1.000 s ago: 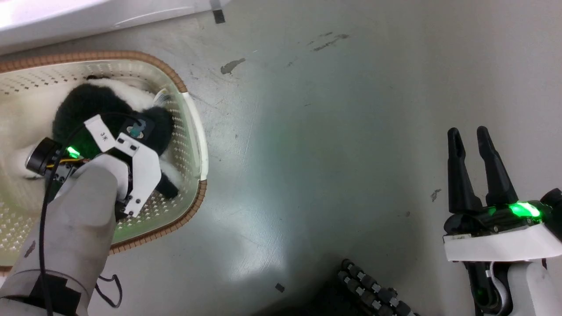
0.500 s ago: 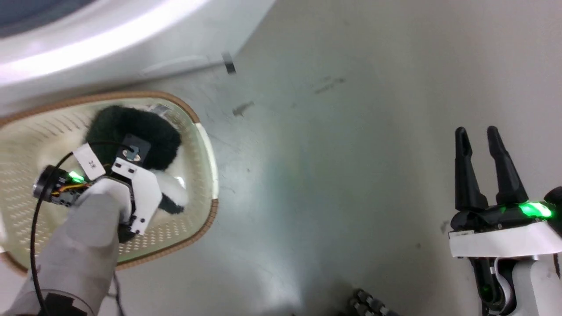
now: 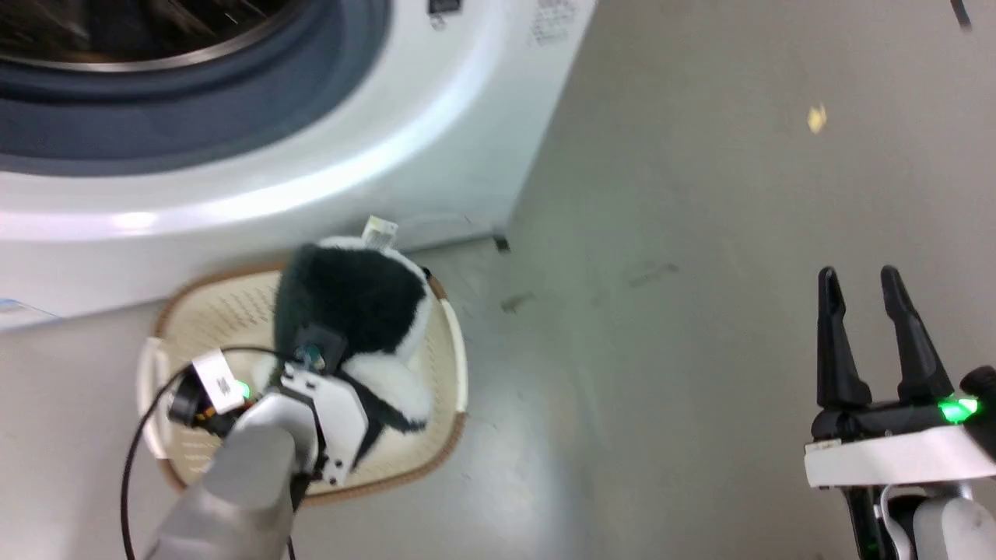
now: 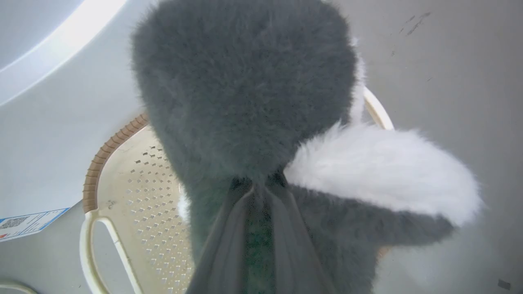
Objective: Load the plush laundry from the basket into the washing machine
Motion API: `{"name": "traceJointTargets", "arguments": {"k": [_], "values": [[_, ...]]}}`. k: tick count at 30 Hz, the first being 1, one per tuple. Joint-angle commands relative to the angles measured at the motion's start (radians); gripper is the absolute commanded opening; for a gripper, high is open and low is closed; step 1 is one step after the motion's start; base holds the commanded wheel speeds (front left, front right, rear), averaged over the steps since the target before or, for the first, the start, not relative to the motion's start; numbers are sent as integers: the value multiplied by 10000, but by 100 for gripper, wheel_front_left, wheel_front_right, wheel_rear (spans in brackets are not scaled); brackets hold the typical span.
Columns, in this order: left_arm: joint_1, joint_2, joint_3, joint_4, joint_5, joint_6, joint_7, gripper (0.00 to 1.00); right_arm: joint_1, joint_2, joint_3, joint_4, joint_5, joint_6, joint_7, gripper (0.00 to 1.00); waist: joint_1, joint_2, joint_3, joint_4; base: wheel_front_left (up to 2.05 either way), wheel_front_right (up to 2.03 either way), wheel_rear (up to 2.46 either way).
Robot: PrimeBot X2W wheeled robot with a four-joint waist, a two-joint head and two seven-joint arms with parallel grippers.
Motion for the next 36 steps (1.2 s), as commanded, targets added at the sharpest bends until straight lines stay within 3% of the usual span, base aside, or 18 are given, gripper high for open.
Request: {"name": "traceJointTargets", "arguments": {"k": [1,9,20,27,31,36], "values": [[290,-61,45,-94,-90,-80,-227,0,182,-8,-35,20,-116,-9,-44,100,1,-1,-1032,730,0,0,0],[1131,-182,183,-1227,-295,39,-539,0,739,-8,-229,43,-424,-9,-44,100,1,-1,-2116,1334,0,0,0],[3170,460,1602,-7054,-352,812,-550,0,1176,-8,-274,-62,-549,-9,-44,100,1,-1,-2491,1738,0,0,0],[3211,687,2619,-9729,-94,996,-550,0,886,-8,-185,-262,-493,-9,-44,100,1,-1,-1590,1510,0,0,0],[2383,920,2961,-9940,-21,1017,-515,0,618,-8,-59,-329,-384,-9,-44,100,1,-1,-688,1200,0,0,0],[547,1554,3176,-9716,106,881,552,0,141,-8,71,-598,78,-9,-44,100,1,-1,608,687,0,0,0]]}}
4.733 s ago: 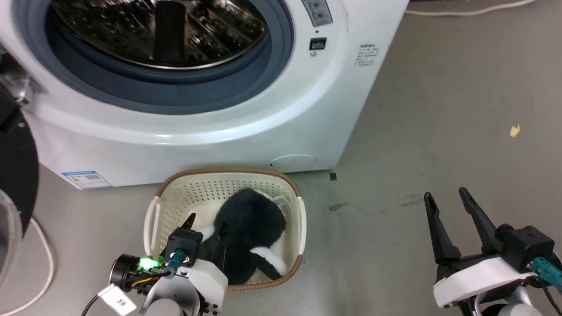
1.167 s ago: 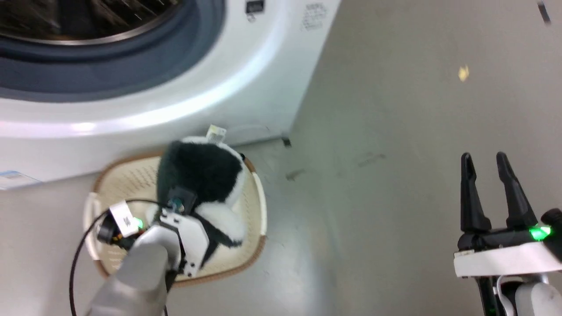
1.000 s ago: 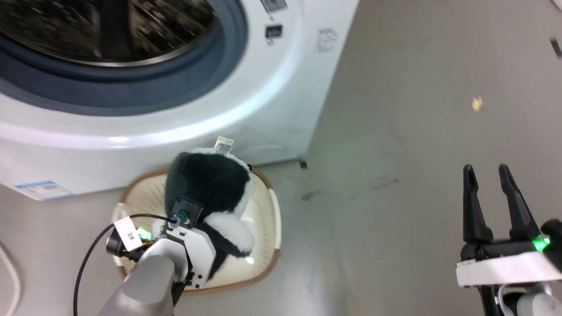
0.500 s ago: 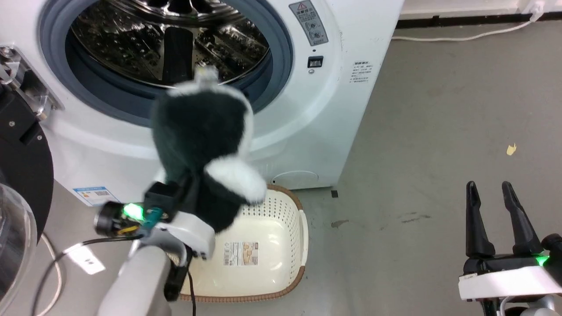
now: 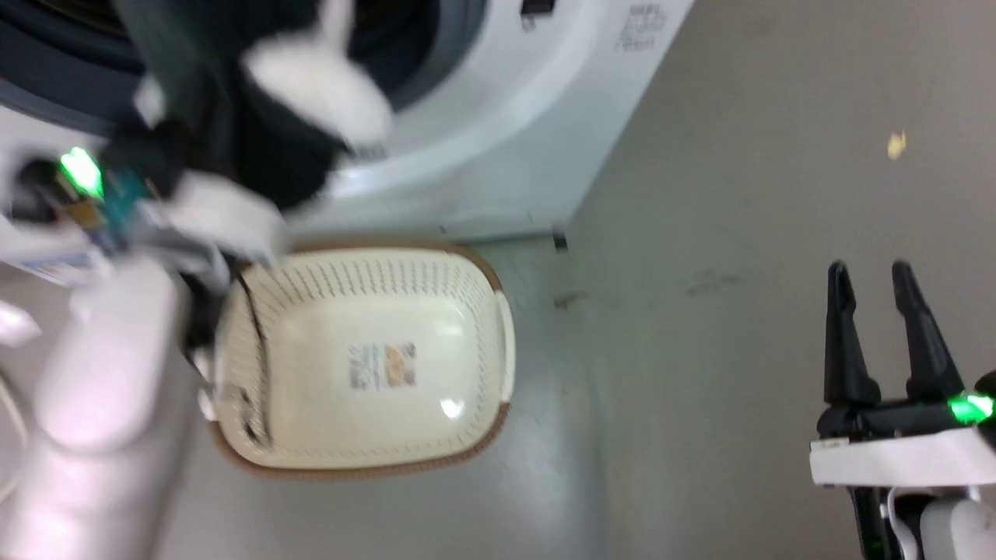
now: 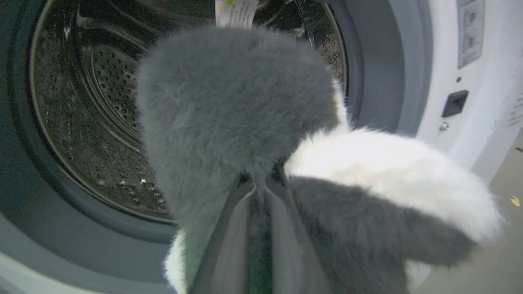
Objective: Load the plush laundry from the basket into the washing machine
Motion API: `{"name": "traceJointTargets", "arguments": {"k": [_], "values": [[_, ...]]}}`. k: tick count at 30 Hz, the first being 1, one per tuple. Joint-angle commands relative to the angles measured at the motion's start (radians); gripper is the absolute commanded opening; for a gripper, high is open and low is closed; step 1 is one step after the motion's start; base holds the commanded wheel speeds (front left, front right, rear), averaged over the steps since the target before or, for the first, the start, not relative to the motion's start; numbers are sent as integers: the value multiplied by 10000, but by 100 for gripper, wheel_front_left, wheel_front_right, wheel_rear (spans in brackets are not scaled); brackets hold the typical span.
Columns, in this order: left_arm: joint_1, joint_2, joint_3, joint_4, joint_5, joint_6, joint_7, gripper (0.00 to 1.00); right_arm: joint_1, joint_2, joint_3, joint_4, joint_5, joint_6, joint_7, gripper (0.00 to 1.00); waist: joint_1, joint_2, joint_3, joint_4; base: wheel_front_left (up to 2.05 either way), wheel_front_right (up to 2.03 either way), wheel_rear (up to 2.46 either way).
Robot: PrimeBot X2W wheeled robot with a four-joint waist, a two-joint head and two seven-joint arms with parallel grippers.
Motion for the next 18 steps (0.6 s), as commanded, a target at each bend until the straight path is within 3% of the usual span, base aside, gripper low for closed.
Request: {"name": "traceJointTargets", "arguments": {"k": [1,10,18], "values": [[-662,211,62,-1,118,-67,172,0,-218,-10,43,-107,120,-7,-42,100,-2,0,1095,-591,0,0,0],[-4769,1515,-146,1694,1014,-667,1698,0,-918,-10,219,-157,777,-7,-42,100,-2,0,2835,-1397,0,0,0],[-7648,1753,-592,4201,1656,-873,2260,0,-1261,-10,622,-123,1147,-7,-42,100,-2,0,3652,-1837,0,0,0]]}}
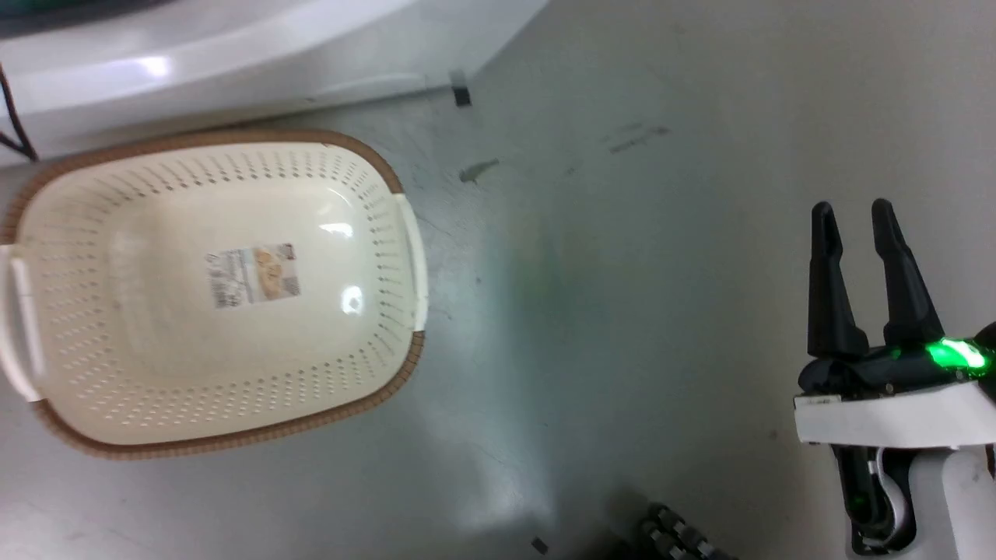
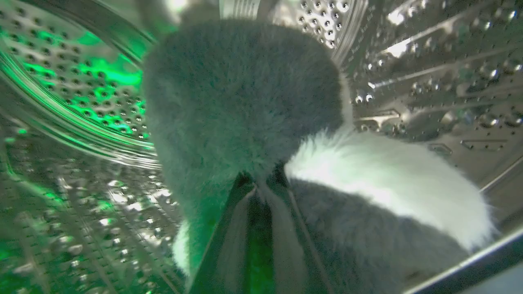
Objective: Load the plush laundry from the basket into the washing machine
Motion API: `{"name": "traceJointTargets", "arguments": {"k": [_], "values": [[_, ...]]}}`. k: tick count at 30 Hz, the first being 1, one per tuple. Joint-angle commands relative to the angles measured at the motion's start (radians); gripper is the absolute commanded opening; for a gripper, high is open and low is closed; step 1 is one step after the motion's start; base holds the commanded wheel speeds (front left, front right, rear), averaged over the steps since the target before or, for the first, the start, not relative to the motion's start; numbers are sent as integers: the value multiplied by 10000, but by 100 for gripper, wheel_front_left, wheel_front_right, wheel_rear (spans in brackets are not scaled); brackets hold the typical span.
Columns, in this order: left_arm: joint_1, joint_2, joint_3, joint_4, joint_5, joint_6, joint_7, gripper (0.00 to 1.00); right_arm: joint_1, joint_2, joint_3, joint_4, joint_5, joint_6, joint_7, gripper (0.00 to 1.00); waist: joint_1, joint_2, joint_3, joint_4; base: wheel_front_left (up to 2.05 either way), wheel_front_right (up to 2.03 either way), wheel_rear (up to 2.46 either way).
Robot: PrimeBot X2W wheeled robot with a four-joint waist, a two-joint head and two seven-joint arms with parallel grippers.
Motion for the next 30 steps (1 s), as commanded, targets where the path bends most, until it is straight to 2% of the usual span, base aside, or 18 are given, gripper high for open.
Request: {"name": "traceJointTargets", "arguments": {"k": [1,5,8,9,10,16,24,25,30], "values": [[-325,-5,-88,292,98,-46,17,0,-213,-8,41,-29,94,-7,-42,100,-2,0,331,-261,0,0,0],[-877,24,-503,1518,289,-320,-10,0,-267,-8,63,-13,117,-7,-42,100,-2,0,468,-269,0,0,0],[-992,-71,-599,2069,267,-348,-236,0,-284,-8,42,4,59,-7,-42,100,-2,0,440,-194,0,0,0],[-991,-99,-622,2235,255,-347,-344,28,-288,-8,39,6,28,-7,-42,100,-2,0,402,-168,0,0,0],[-979,-132,-641,2394,240,-336,-457,100,-291,-8,13,1,-8,-7,-42,100,-2,0,351,-127,0,0,0],[-549,-480,-600,3182,-79,-278,-1475,100,-260,-8,-256,-1,-403,-7,-42,100,-2,0,-316,220,0,0,0],[1289,-1541,66,3642,-1333,-387,-3255,100,62,-8,-783,37,-1271,-7,-42,100,-2,0,-2235,1069,0,0,0],[2468,-1934,253,3189,-1664,-397,-3408,100,319,-8,-891,55,-1657,-7,-42,100,-2,0,-3124,1445,0,0,0],[5091,-2416,827,730,-2092,-319,-3423,100,751,-8,-1112,88,-2127,-7,-42,100,-2,0,-4395,2018,0,0,0]]}}
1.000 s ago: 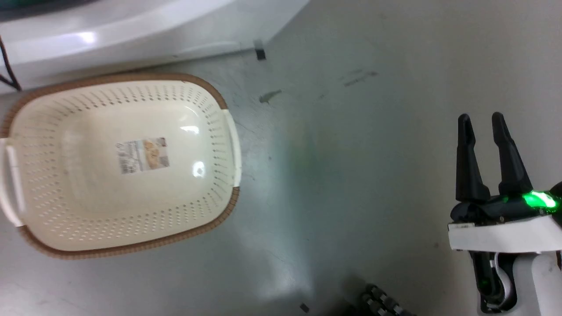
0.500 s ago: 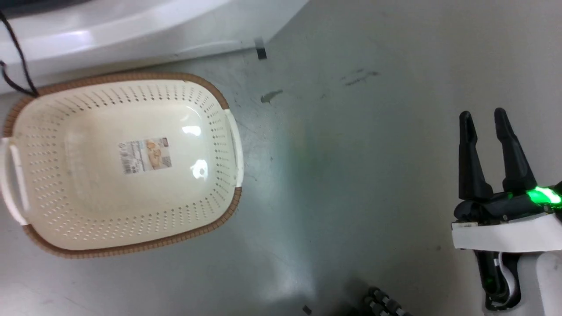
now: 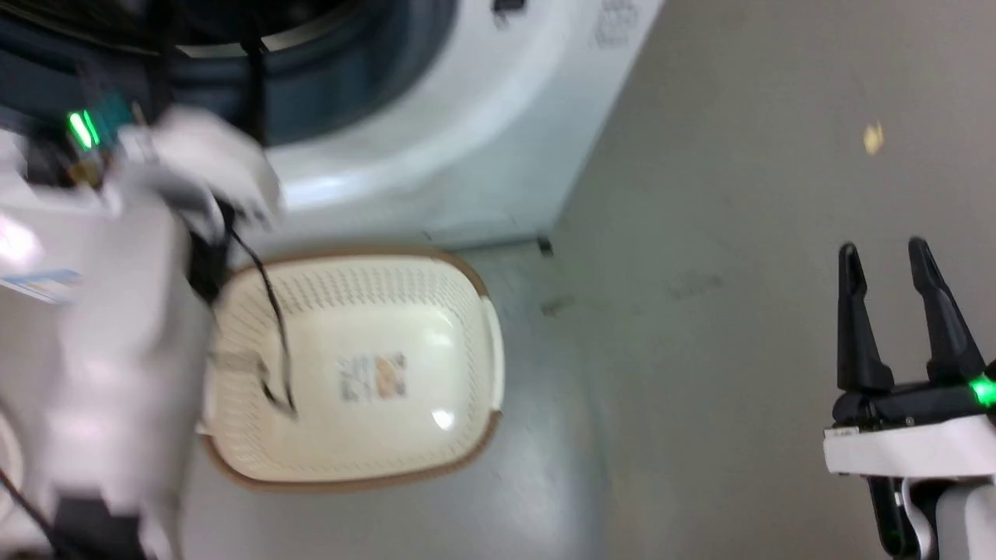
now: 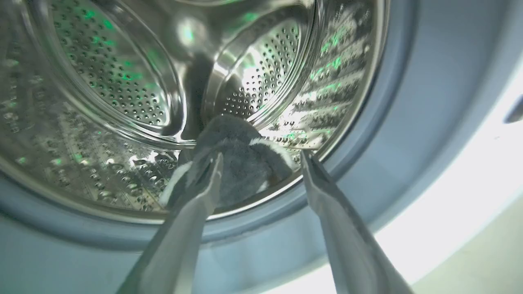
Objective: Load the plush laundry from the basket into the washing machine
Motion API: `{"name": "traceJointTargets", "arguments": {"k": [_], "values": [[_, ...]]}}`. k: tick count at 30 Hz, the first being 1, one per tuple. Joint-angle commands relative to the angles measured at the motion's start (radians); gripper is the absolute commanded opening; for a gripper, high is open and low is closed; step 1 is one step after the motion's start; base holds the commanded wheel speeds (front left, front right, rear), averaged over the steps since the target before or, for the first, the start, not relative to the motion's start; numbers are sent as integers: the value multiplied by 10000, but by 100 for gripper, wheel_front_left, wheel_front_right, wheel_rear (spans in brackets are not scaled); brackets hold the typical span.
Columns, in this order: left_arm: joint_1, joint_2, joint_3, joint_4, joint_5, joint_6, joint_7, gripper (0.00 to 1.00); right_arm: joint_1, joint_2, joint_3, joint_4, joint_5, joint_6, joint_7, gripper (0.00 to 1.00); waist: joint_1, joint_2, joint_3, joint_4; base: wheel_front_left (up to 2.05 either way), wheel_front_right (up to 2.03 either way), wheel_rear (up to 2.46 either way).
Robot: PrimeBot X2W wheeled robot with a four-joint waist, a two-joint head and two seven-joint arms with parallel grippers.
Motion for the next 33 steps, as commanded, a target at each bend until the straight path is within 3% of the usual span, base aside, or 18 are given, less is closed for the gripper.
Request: {"name": "traceJointTargets", "arguments": {"k": [1,8,13,17,25,33], "values": [[1064,-211,187,-716,-145,57,-49,100,251,-8,-98,29,-149,-9,-42,100,3,-1,-1335,893,0,0,0],[4684,-1000,591,-3731,-147,346,-51,100,956,-8,-237,108,-501,-9,-42,100,3,-1,-2540,1618,0,0,0],[6677,-1457,873,-5407,87,805,-52,100,1353,-8,-75,189,-565,-9,-42,100,3,-1,-2940,1952,0,0,0],[8052,-1853,1128,-6389,90,914,-52,100,1625,-8,41,232,-539,-9,-42,100,3,-1,-3224,2044,0,0,0],[9618,-2206,887,-7252,811,1219,-52,100,2083,-8,213,338,-495,-9,-42,100,3,-1,-3684,2037,0,0,0],[10225,-2278,994,-6994,1034,1429,-53,100,2453,-8,509,434,-624,-9,-42,100,3,-1,-4034,1973,0,0,0]]}}
